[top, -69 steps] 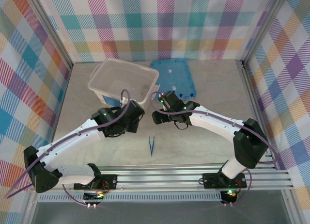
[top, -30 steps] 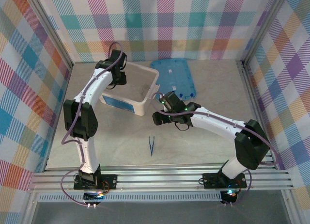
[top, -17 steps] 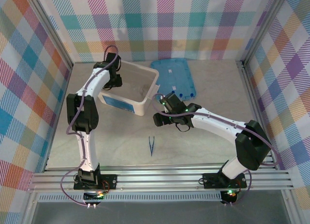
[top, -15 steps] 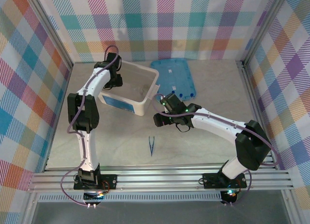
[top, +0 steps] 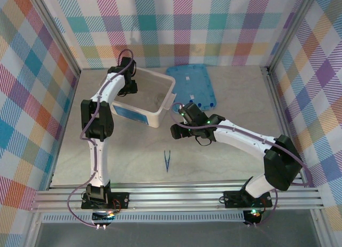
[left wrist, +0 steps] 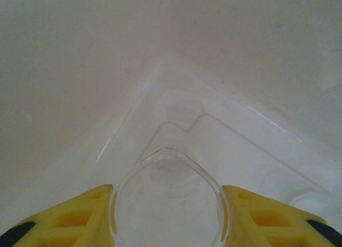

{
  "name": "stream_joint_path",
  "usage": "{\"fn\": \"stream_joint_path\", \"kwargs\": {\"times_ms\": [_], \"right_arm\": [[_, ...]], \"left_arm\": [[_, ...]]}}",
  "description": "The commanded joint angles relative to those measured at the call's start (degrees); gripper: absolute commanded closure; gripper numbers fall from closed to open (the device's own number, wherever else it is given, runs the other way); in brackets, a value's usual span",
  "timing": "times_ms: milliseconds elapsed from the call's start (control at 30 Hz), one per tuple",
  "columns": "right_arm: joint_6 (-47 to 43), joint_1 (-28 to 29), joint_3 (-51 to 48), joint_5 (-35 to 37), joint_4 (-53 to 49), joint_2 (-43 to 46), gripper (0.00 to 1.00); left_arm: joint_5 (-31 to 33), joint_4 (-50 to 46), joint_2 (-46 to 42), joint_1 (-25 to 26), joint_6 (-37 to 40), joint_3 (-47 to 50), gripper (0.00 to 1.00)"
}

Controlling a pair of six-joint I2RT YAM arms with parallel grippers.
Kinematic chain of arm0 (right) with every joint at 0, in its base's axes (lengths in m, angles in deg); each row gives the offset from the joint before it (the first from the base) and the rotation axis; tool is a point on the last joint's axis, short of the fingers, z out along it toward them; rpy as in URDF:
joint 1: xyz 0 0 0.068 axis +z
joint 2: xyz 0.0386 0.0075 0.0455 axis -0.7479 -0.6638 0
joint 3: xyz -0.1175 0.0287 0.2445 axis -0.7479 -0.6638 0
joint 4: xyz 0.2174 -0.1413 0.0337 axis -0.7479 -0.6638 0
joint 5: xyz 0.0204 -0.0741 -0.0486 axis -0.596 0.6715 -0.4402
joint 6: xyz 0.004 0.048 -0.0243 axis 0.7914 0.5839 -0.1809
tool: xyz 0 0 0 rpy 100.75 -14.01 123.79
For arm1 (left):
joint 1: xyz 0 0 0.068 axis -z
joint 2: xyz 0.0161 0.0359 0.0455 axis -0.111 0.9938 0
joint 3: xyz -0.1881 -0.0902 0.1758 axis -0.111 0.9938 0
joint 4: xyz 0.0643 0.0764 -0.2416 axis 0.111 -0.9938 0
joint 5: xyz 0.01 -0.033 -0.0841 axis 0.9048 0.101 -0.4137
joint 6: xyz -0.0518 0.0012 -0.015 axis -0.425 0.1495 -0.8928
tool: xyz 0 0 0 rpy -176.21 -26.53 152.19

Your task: Organize the chemistry lab equipment

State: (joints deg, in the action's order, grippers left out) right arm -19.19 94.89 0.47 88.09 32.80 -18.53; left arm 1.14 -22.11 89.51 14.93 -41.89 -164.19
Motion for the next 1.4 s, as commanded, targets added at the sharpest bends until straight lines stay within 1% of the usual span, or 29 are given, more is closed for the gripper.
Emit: {"fn": "stream_joint_path", "kwargs": {"times_ms": [0, 233, 467, 800, 900, 1033, 1233, 1333, 1367], "right_arm": [[0.68, -0.4, -0.41, 0.57, -0.85, 1.37, 0.16], [0.68, -0.42, -0.25, 0.57, -1.03, 1.22, 0.16], [0.58, -0.51, -0.41, 0.74, -1.2, 1.66, 0.16], [0.4, -0.49, -0.36, 0.74, -1.13, 2.2, 0.16], [0.4, -0.58, -0.06, 0.66, -1.13, 2.19, 0.16], [0.38, -0.5, 0.01, 0.7, -0.9, 2.34, 0.16], [0.98, -0.51, -0.84, 0.32, -0.32, 3.24, 0.15], [1.12, -0.47, -1.23, 0.24, -0.22, 3.58, 0.15], [1.11, -0.42, -1.58, 0.18, 0.13, 4.05, 0.15]], "left_arm": [[-0.12, -1.59, 1.32, -1.0, 0.1, -2.39, 0.63], [-0.04, -1.5, 2.76, -1.01, 0.55, -3.62, 0.62], [-1.04, -3.14, 5.81, -1.01, 0.85, -7.67, 0.6], [-2.14, -3.67, 6.23, -1.03, 0.37, -9.12, 0.49], [-2.41, -3.79, 5.35, -1.0, 0.08, -8.63, 0.46], [-3.14, -3.86, 3.55, -1.0, -0.52, -7.63, 0.45], [-2.4, -2.58, -1.82, -0.22, -1.34, -4.82, 0.42], [-0.87, -3.08, -4.27, 0.5, -1.3, -4.38, 0.33], [-0.31, -3.03, -5.2, 0.75, -1.32, -4.09, 0.33]]}}
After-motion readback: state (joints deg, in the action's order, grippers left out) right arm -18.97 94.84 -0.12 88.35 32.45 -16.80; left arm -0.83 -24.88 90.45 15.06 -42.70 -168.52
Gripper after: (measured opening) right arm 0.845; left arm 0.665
